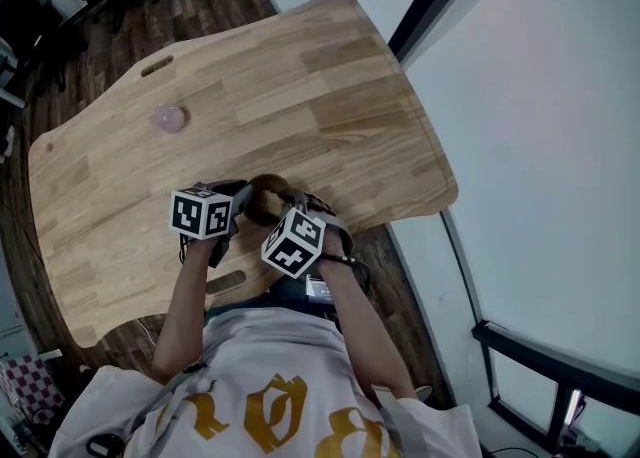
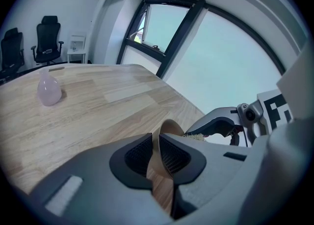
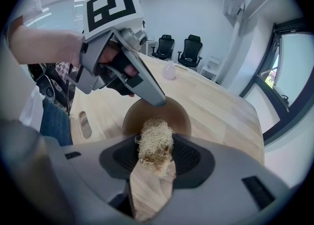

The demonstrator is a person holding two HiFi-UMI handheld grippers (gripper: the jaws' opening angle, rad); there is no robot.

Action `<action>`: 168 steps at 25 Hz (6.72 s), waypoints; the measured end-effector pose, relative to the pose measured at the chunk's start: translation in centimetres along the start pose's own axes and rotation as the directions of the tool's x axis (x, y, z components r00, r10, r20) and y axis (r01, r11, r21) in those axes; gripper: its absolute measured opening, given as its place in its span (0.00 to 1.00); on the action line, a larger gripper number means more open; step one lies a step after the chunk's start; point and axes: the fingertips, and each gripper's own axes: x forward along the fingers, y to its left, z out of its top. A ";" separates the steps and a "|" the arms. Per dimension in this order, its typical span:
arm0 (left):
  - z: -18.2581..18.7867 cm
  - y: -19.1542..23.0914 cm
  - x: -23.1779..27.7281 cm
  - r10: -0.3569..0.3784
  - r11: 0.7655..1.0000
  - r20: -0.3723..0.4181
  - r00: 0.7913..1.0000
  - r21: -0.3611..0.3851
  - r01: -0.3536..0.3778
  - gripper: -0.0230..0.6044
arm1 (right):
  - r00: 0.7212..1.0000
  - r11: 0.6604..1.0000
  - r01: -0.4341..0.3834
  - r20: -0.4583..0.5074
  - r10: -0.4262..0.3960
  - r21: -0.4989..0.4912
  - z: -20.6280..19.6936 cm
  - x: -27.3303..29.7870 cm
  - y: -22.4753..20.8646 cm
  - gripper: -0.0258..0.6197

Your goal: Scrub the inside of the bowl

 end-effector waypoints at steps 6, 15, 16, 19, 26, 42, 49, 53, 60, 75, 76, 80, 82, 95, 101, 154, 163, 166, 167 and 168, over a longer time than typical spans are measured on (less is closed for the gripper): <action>-0.1 -0.6 -0.1 -0.008 1.000 -0.009 1.000 0.021 0.008 0.11 | 0.999 0.999 0.048 -0.003 -0.048 0.022 -0.1 -0.4 -0.6 0.32; -0.3 -0.8 -0.2 -0.026 0.999 -0.008 1.000 0.022 0.027 0.11 | 0.994 0.994 0.103 0.021 -0.104 0.043 0.3 -0.7 -1.3 0.32; -0.3 -0.8 -0.3 -0.030 0.999 -0.006 1.000 0.019 0.030 0.11 | 0.994 0.993 0.109 0.024 -0.110 0.048 0.4 -0.7 -1.5 0.32; -0.2 -0.4 -0.4 -0.037 0.999 0.004 0.999 0.005 0.037 0.11 | 0.994 0.993 0.104 0.028 -0.105 0.061 0.7 -0.6 -1.4 0.32; 0.0 0.3 -0.7 -0.042 0.999 0.002 0.999 0.007 0.042 0.10 | 0.999 0.999 0.048 0.013 -0.048 0.023 1.1 -0.3 -0.3 0.32; -0.2 -0.5 -0.3 -0.076 0.997 -0.008 0.997 0.003 0.076 0.11 | 0.988 0.987 0.154 0.021 -0.155 0.040 0.6 -0.6 -1.4 0.32; 0.0 -1.0 0.0 -0.090 0.996 -0.001 0.996 -0.005 0.090 0.11 | 0.977 0.977 0.213 0.024 -0.213 -0.009 0.8 -0.8 -2.0 0.32; 0.1 -0.8 0.1 -0.101 0.995 0.008 0.995 -0.026 0.101 0.11 | 0.979 0.979 0.205 0.027 -0.204 -0.010 1.0 -0.5 -2.1 0.32; 0.4 -0.6 0.0 -0.121 0.990 0.026 0.992 -0.065 0.122 0.11 | 0.983 0.984 0.178 0.048 -0.177 -0.017 1.4 -0.4 -2.0 0.32; 0.0 0.1 0.2 -0.102 0.992 0.009 0.995 -0.070 0.103 0.11 | 0.993 0.997 0.043 0.109 -0.035 -0.069 2.8 0.5 0.8 0.32; 0.0 0.2 0.2 -0.101 0.992 0.009 0.995 -0.073 0.101 0.11 | 0.993 0.997 0.035 0.113 -0.027 -0.073 2.8 0.5 0.9 0.32; 0.0 0.3 0.1 -0.097 0.993 0.010 0.995 -0.073 0.098 0.11 | 0.992 0.996 0.009 0.124 0.002 -0.087 2.9 0.3 1.4 0.32; -0.1 0.2 0.1 -0.097 0.993 0.009 0.995 -0.068 0.098 0.11 | 0.993 0.996 0.001 0.121 0.010 -0.093 2.8 0.3 1.5 0.32; -0.1 0.3 -0.3 -0.094 0.993 0.017 0.995 -0.067 0.095 0.11 | 0.992 0.994 -0.063 0.108 0.072 -0.084 2.0 0.0 2.3 0.32; -0.2 0.4 -0.1 -0.091 0.994 0.008 0.996 -0.061 0.092 0.11 | 0.988 0.992 -0.117 0.099 0.121 -0.048 1.4 0.0 2.2 0.32; -0.5 -1.2 -0.7 -0.129 0.990 0.006 0.992 -0.063 0.129 0.11 | 0.994 0.993 0.108 0.000 -0.108 -0.045 0.9 -0.4 -1.2 0.32; -0.7 -1.2 -0.9 -0.142 0.988 0.002 0.990 -0.060 0.142 0.11 | 0.997 0.997 0.073 0.035 -0.071 -0.033 1.6 -0.4 0.0 0.32; -0.7 -1.1 -0.9 -0.141 0.987 0.005 0.990 -0.071 0.141 0.11 | 0.997 0.998 0.045 0.057 -0.043 -0.040 2.0 -0.4 0.6 0.32; -0.7 -1.0 -0.9 -0.139 0.987 0.007 0.990 -0.074 0.139 0.11 | 0.997 0.999 0.031 0.065 -0.028 -0.045 2.1 -0.4 0.9 0.32; -0.6 -0.9 -0.9 -0.137 0.987 0.009 0.991 -0.078 0.137 0.11 | 0.997 0.999 0.019 0.073 -0.015 -0.049 2.3 -0.4 1.1 0.32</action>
